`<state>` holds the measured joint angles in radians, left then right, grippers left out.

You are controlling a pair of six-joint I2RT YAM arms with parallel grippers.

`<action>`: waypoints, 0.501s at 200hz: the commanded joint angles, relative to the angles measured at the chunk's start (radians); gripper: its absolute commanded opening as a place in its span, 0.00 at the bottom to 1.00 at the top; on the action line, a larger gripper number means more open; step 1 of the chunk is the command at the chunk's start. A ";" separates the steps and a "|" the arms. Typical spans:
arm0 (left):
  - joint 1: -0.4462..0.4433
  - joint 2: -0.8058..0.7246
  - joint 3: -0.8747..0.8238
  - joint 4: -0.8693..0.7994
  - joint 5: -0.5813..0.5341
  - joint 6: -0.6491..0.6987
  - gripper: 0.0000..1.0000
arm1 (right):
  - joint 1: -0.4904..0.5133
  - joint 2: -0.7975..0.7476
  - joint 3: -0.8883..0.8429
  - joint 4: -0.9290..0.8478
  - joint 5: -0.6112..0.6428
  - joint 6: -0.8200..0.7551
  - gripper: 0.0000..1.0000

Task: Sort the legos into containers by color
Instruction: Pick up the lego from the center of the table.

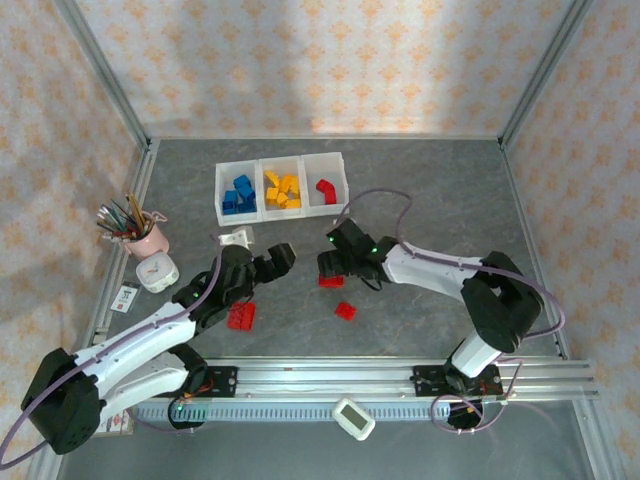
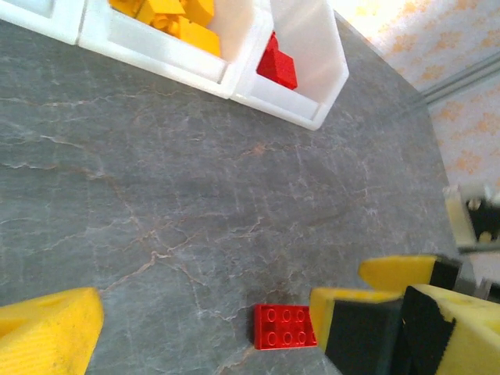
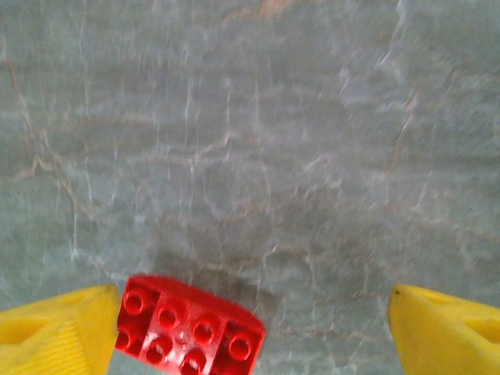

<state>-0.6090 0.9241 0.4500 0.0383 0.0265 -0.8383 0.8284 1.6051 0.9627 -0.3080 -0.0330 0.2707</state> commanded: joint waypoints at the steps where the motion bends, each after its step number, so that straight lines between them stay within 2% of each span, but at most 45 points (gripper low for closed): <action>1: -0.004 -0.047 -0.019 -0.038 -0.057 -0.031 0.99 | 0.037 -0.015 -0.032 -0.021 0.046 0.051 0.90; 34: -0.003 -0.085 -0.041 -0.044 -0.084 -0.039 0.99 | 0.092 0.010 -0.052 0.006 0.019 0.034 0.91; 59: -0.004 -0.094 -0.039 -0.057 -0.092 -0.038 0.99 | 0.133 0.020 -0.056 -0.002 0.043 0.029 0.92; 100: -0.003 -0.094 -0.049 -0.048 -0.093 -0.045 0.99 | 0.135 0.064 -0.068 -0.002 0.110 0.060 0.93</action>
<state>-0.6090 0.8436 0.4156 0.0036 -0.0387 -0.8677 0.9642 1.6234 0.9051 -0.2989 -0.0120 0.3004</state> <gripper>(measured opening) 0.992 0.926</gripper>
